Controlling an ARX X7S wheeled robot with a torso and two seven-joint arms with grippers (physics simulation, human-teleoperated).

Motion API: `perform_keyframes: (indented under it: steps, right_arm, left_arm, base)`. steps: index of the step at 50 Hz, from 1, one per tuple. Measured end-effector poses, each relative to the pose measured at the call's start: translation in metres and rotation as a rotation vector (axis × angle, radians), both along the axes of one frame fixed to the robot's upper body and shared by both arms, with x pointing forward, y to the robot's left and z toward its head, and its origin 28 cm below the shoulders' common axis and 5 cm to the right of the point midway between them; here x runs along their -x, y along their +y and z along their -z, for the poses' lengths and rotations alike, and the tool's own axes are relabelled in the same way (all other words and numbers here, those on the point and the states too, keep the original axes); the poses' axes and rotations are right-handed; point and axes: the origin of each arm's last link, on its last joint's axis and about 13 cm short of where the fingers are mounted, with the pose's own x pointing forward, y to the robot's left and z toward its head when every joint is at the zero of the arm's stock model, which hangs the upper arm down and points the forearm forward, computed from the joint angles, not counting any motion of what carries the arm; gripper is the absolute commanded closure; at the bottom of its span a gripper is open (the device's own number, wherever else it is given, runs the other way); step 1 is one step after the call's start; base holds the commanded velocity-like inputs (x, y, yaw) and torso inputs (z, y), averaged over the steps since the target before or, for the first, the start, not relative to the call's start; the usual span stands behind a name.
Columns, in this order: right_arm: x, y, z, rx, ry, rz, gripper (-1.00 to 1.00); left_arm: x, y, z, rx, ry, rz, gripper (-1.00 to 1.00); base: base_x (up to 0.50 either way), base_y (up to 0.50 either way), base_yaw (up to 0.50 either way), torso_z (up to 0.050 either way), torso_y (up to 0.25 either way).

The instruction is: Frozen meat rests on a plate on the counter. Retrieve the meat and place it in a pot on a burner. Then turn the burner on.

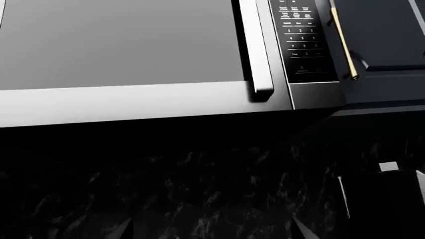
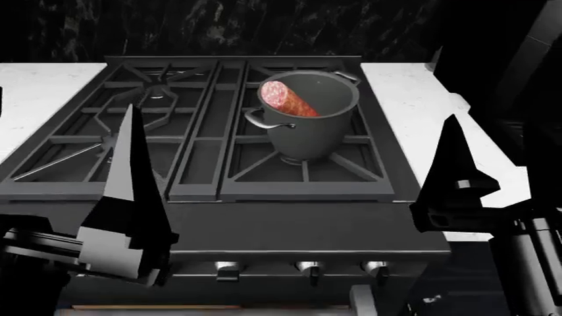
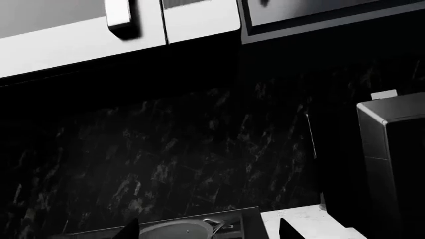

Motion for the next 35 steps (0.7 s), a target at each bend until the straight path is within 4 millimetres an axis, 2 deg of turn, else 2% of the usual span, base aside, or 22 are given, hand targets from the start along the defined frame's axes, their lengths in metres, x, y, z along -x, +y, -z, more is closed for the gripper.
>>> perform_keyframes:
  steps: [35]
  right_arm:
    - [0.0009,-0.0007,0.0035,-0.007,0.008,-0.001,-1.00]
  left_arm:
    - [0.0024,0.0005,0.0034,0.035,-0.019,-0.007,-1.00]
  base:
    - [-0.17,0.00,0.00,0.000,0.000]
